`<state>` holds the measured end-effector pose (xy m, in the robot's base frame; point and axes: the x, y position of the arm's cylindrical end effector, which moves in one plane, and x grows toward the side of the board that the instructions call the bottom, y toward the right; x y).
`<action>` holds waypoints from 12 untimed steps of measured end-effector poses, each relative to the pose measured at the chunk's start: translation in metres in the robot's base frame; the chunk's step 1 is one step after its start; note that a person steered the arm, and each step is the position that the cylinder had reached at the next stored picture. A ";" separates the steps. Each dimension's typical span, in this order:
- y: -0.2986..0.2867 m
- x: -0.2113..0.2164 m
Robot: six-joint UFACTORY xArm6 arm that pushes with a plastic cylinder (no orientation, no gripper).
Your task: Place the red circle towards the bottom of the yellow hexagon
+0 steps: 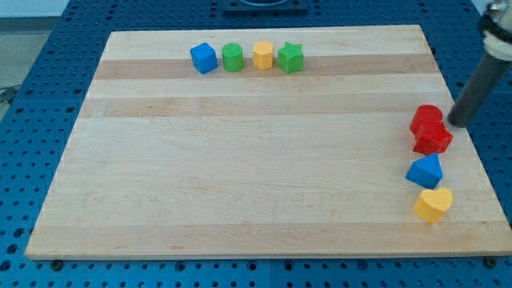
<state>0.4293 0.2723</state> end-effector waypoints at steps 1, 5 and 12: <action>-0.052 0.000; -0.217 0.000; -0.270 -0.018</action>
<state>0.4117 0.0023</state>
